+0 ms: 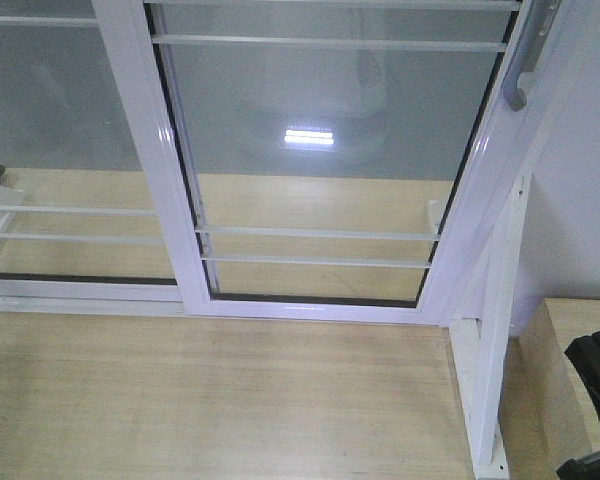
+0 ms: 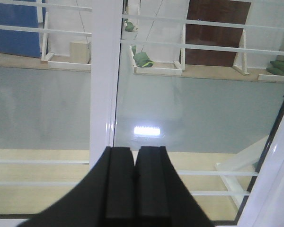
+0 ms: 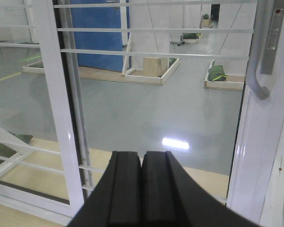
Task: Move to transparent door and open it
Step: 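Align the base in front of the door near its silver handle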
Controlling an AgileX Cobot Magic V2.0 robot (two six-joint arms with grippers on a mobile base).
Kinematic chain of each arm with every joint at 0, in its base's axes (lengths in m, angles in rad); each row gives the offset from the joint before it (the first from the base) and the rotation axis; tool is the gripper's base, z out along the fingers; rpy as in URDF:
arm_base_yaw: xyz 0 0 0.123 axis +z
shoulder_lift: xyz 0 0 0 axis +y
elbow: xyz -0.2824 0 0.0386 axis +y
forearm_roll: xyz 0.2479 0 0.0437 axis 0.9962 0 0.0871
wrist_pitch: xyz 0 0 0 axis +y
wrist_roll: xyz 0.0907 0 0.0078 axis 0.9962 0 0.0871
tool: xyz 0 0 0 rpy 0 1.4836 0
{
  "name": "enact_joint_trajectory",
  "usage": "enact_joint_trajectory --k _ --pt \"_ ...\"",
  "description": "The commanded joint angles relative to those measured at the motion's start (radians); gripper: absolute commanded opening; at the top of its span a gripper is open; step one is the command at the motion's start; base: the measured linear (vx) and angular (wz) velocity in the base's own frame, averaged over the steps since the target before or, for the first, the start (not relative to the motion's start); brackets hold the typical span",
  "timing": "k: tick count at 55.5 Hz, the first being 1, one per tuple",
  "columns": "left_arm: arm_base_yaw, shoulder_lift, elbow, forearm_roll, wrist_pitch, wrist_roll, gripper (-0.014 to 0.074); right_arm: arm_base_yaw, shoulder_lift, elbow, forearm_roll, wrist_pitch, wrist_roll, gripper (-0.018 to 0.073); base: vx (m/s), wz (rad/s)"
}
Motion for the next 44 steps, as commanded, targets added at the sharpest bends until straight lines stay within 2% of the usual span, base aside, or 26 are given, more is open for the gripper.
enact_joint_trajectory --k 1,22,44 --pt "-0.001 -0.014 -0.02 -0.011 -0.086 0.0 0.0 -0.008 -0.013 0.001 -0.002 -0.084 -0.004 -0.0001 0.35 -0.14" --pt "-0.001 -0.014 -0.02 -0.011 -0.086 0.0 0.0 -0.008 -0.013 0.001 -0.002 -0.084 -0.004 -0.0001 0.27 -0.13" --pt "-0.001 -0.014 -0.02 -0.011 -0.086 0.0 0.0 -0.008 -0.013 0.001 -0.002 -0.084 -0.004 -0.0001 0.11 -0.05"
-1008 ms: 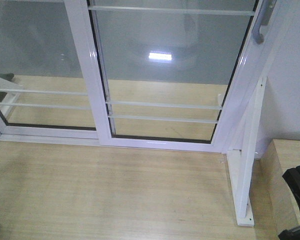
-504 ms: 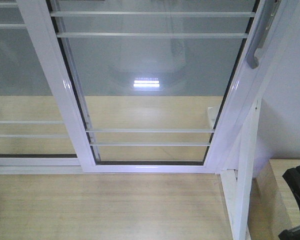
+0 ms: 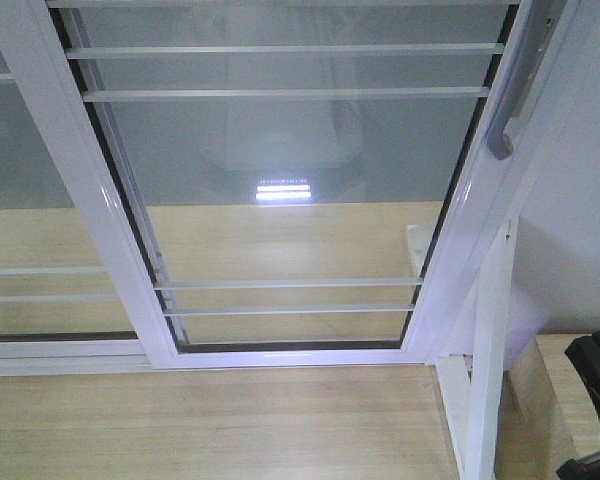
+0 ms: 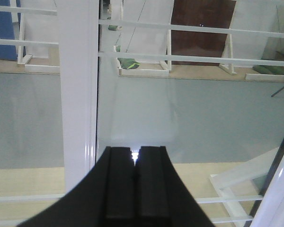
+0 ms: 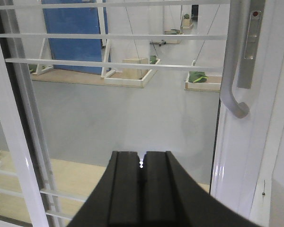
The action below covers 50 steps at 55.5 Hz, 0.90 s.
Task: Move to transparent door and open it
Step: 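Align the base in front of the door near its silver handle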
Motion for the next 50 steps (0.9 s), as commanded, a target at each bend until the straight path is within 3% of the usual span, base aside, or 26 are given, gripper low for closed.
enact_joint_trajectory --k 1,50 --pt "-0.001 -0.014 -0.02 -0.011 -0.086 0.0 0.0 -0.008 -0.013 0.001 -0.002 -0.084 -0.004 -0.0001 0.06 -0.01" --pt "-0.001 -0.013 -0.02 -0.011 -0.083 0.0 0.0 -0.007 0.003 0.001 -0.002 -0.08 -0.004 -0.0001 0.02 0.0"
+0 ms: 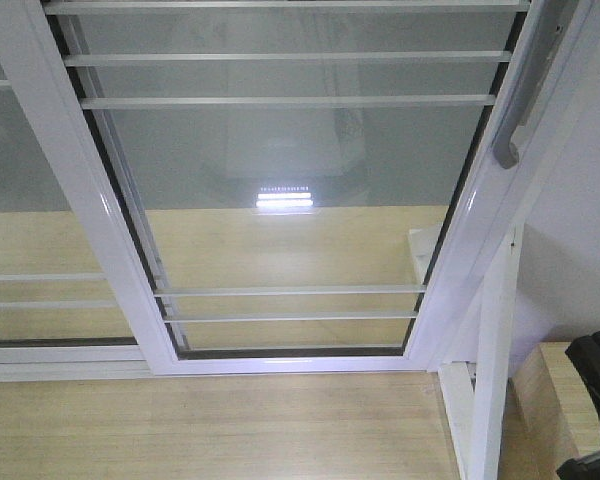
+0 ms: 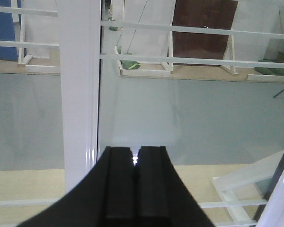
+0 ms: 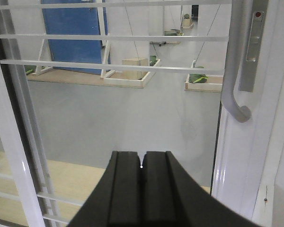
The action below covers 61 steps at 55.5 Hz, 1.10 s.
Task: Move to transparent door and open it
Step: 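Align the base in front of the door near its silver handle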
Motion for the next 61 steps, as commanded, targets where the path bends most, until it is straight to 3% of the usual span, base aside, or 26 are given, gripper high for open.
enact_joint_trajectory --k 1,61 --pt "-0.001 -0.013 -0.02 -0.011 -0.084 0.0 0.0 -0.007 0.003 0.001 -0.002 -0.08 -0.004 -0.0001 0.0 0.0" --pt "-0.001 -0.013 -0.02 -0.011 -0.084 0.0 0.0 -0.007 0.003 0.001 -0.002 -0.08 -0.005 -0.0001 0.0 0.0"
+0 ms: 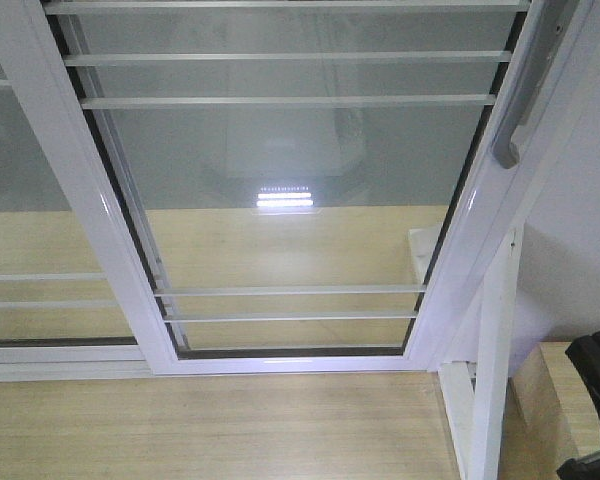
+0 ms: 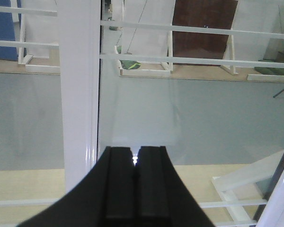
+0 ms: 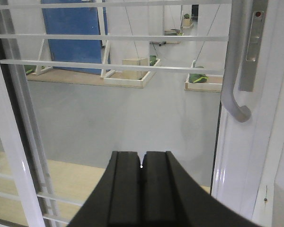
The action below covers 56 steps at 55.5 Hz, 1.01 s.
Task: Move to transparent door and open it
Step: 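Align the base in front of the door near its silver handle, then raise the right gripper up to the silver door handle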
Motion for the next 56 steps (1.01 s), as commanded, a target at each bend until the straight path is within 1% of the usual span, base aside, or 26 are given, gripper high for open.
enact_joint_trajectory --k 1,6,7,10,20,24,28,31,34,38,40,43,49,56 --pt "-0.001 -0.013 -0.02 -0.011 -0.084 0.0 0.0 -0.007 0.003 0.001 -0.002 -0.08 -0.005 -0.0001 0.0 0.0" --pt "-0.001 -0.013 -0.02 -0.011 -0.084 0.0 0.0 -0.007 0.003 0.001 -0.002 -0.08 -0.005 -0.0001 0.0 0.0" --pt "0.0 -0.013 -0.024 -0.011 -0.132 0.0 0.0 -0.007 0.003 0.001 -0.006 -0.098 -0.006 -0.0001 0.0 0.0" --pt "0.0 -0.013 -0.029 -0.011 -0.167 0.0 0.0 -0.008 0.003 0.001 -0.007 -0.137 -0.01 -0.0001 0.0 0.0" --pt "0.0 -0.013 -0.03 -0.011 -0.37 0.0 0.0 -0.008 0.003 -0.004 -0.008 -0.279 -0.028 -0.0001 0.0 0.0" --pt "0.0 -0.013 -0.035 -0.012 -0.438 0.0 0.0 -0.008 0.003 -0.03 -0.008 -0.303 -0.047 -0.0001 0.0 0.0" --pt "0.0 -0.012 -0.078 -0.034 -0.414 -0.001 0.0 -0.008 0.004 -0.085 -0.007 -0.28 -0.05 -0.0001 0.0 0.0" --pt "0.0 -0.008 -0.129 -0.041 -0.355 0.0 0.0 -0.008 0.015 -0.149 -0.007 -0.246 -0.057 -0.0001 0.0 0.0" --pt "0.0 0.018 -0.2 -0.033 -0.309 0.008 0.0 -0.008 0.039 -0.231 -0.011 -0.214 -0.082 -0.0001 0.0 0.0" --pt "0.0 0.086 -0.312 -0.002 -0.282 0.035 0.0 -0.008 0.106 -0.353 -0.013 -0.164 -0.144 -0.0001 0.0 0.0" --pt "0.0 0.142 -0.378 0.018 -0.277 0.056 0.0 -0.008 0.158 -0.432 -0.013 -0.133 -0.173 -0.0001 0.0 0.0" --pt "0.0 0.231 -0.472 0.033 -0.268 0.065 0.0 -0.008 0.24 -0.542 -0.013 -0.08 -0.204 -0.0001 0.0 0.0" --pt "0.0 0.442 -0.651 0.032 -0.242 0.064 0.0 -0.008 0.432 -0.749 -0.013 0.035 -0.21 -0.0001 0.0 0.0" --pt "0.0 0.677 -0.844 0.03 -0.206 0.059 0.0 -0.008 0.634 -0.906 -0.014 0.101 -0.222 -0.0001 0.0 0.0"
